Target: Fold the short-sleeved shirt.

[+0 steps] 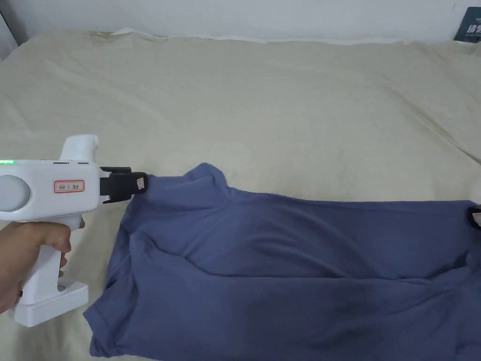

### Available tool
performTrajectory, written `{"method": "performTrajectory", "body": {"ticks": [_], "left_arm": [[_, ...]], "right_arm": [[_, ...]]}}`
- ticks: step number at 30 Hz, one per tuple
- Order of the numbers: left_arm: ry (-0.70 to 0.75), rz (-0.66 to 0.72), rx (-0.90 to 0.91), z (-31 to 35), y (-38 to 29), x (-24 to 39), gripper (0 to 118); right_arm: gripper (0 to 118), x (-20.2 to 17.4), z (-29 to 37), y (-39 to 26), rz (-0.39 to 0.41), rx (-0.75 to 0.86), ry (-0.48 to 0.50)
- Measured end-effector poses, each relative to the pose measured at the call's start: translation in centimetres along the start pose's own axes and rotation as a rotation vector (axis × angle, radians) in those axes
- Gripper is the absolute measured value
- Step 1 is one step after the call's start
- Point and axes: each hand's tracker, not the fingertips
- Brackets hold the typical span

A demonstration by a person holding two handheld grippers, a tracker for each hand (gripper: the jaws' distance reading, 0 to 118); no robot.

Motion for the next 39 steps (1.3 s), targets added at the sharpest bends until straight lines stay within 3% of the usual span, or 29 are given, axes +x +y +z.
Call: {"method": "performTrajectory", "body": {"ticks": [27, 39], "left_arm": [[0.028, 0.071, 0.123, 15.2, -9.0, 2.0, 0], [0.038, 0.109, 0.068, 15.9, -15.5, 1.8, 0]], "right_arm": [[5, -2.7, 12.9, -6.6, -0.093, 0.09, -0.041], [5, -4.6, 12.1, -10.2, -0.098, 0.025, -0.032]]}}
